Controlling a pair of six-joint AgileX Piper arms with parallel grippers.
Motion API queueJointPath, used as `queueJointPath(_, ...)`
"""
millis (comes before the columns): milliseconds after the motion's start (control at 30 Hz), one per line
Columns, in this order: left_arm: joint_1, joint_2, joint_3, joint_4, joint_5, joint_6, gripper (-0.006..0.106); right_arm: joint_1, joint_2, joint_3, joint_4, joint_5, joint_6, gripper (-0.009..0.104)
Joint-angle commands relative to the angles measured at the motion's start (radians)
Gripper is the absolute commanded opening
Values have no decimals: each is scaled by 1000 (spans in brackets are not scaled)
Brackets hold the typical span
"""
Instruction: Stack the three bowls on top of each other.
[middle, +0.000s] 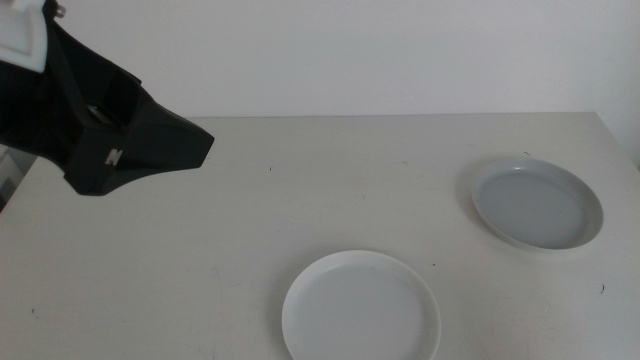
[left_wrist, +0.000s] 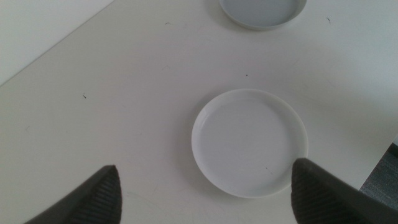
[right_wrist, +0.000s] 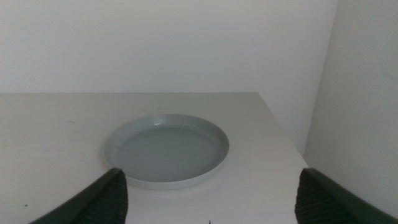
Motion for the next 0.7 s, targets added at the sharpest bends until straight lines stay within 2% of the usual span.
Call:
queueJointPath(0, 0, -14, -31, -20, -47, -7, 105, 0, -27, -6, -14, -75, -6, 94)
queueJointPath(100, 0, -14, -31, -20, -47, -7, 105, 0, -26, -22, 22, -69, -6, 94)
queueJointPath(400, 0, -14, -31, -20, -47, -7, 105, 0, 65, -224, 21, 130, -6, 94)
queueJointPath(667, 0, -14, -31, -20, -47, -7, 105, 0, 253, -472, 37, 164, -6, 94)
